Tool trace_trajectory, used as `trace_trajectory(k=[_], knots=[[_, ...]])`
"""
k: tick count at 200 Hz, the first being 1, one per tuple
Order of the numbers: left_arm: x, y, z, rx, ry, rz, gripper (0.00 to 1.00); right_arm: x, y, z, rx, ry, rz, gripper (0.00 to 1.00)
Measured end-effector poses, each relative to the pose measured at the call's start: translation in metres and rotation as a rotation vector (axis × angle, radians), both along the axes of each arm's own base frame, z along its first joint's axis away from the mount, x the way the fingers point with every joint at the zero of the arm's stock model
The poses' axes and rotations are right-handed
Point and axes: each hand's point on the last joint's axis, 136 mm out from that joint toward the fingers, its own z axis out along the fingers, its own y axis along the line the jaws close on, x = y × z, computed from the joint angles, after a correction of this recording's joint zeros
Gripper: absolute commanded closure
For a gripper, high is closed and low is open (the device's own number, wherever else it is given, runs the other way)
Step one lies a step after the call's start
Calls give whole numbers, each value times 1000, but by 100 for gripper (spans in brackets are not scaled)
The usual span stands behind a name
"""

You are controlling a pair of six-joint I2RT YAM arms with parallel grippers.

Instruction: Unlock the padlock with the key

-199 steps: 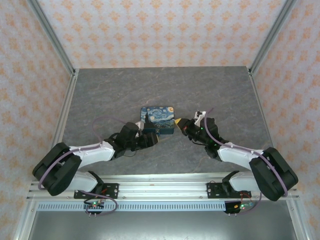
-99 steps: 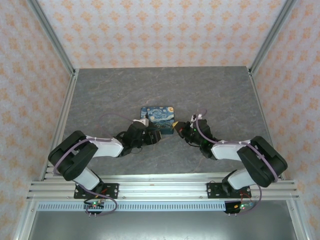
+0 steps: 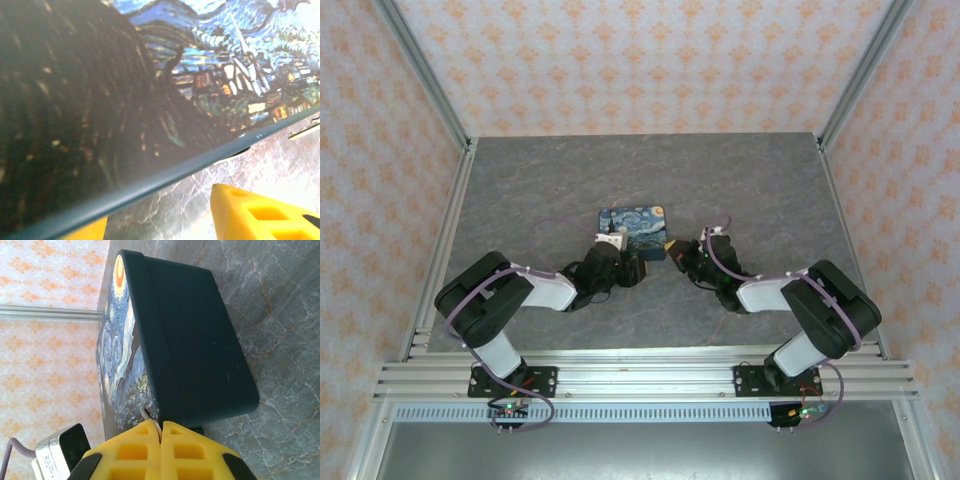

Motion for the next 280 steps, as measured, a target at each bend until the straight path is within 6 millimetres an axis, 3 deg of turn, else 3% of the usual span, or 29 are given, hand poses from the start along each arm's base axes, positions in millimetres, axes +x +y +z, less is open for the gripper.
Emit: trace_trajectory(k=[41,109,206,280], knots=[[7,-5,3,-28,-33,4,46,7,1,0,3,-1,-6,100],[18,-14,26,-158,-74,51,47,16,3,-1,8,-6,-11,100],[24,3,4,-64,-68,130,46,18,7,-1,14,-6,2,100],[41,-2,1,10,-111,131,44,17,8,-1,16,-5,6,100]])
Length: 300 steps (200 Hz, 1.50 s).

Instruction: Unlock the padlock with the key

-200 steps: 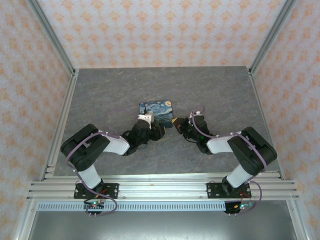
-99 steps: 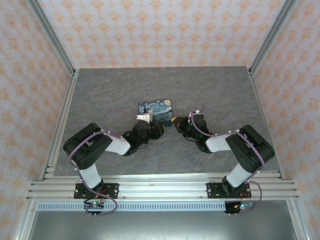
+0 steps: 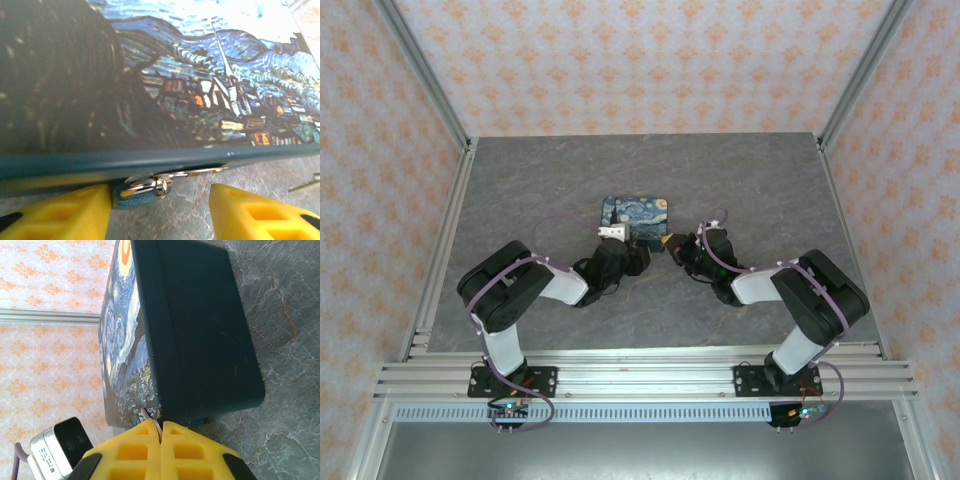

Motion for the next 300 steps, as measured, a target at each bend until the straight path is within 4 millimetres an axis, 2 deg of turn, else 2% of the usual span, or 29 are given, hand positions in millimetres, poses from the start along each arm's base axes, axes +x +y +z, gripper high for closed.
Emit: trace_trajectory(k=[76,138,197,244,300], knots=[[7,9,-3,81,-35,42,41,0,1,0,2,1,5,100],[11,3,-4,115,-31,-12,44,2,-1,-1,4,5,3,100],[12,-20,14,-170,20,-101,46,5,-2,-1,6,3,0,100],[15,-24,12,-275,57,-88,46,10,-2,-1,8,0,-6,100],[16,-22,17,-448,23,-27,48,10,1,-2,15,-3,4,100]])
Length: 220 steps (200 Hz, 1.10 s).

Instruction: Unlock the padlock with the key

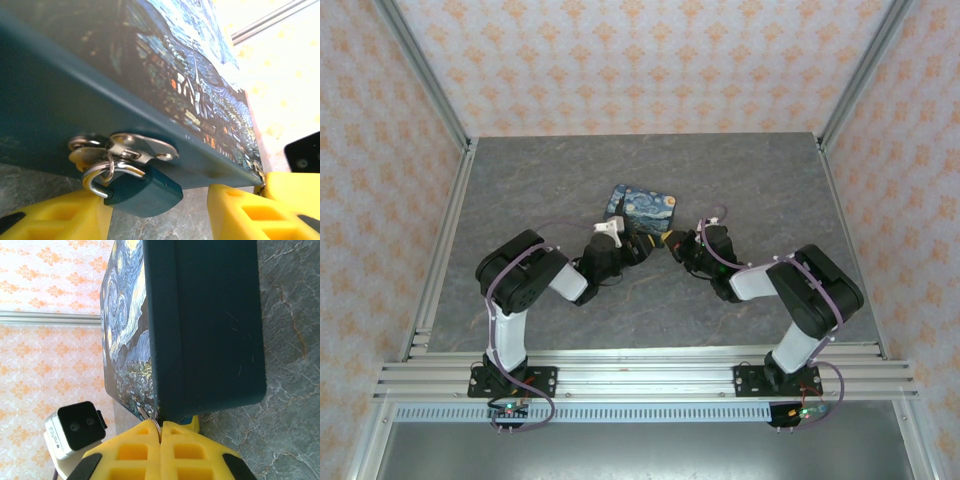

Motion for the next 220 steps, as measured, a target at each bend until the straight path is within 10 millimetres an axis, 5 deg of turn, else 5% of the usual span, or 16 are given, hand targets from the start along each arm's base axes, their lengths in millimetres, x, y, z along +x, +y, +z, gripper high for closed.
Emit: trace_trajectory(k=[69,151,220], knots=[[-6,11,0,-113,47,109,52,1,1,0,5,-5,4,100],[2,13,3,-125,49,179,43,1,1,0,9,-7,2,100],[6,17,-5,-32,93,230,58,2,2,0,14,-8,1,100]])
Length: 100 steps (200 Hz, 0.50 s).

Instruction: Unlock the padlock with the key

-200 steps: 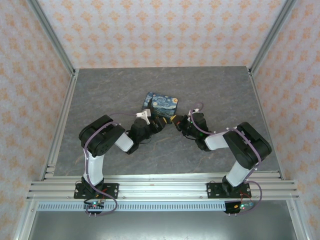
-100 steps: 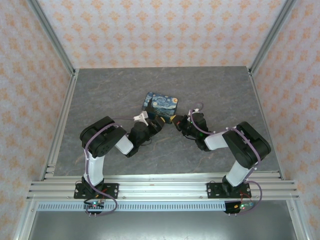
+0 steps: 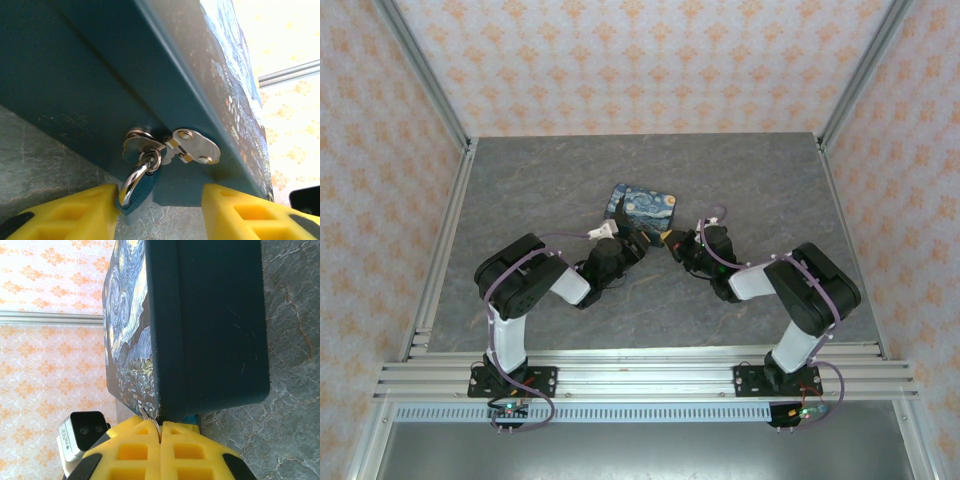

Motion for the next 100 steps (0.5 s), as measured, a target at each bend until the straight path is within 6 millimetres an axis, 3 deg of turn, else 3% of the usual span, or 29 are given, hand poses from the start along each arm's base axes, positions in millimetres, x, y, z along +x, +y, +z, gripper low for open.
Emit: trace_trajectory(k=[32,100], knots=[[0,3,-5,13,7,15,69,0,0,0,1,-2,0,100],[1,5,-9,20,10,25,76,1,0,0,3,-4,0,100]])
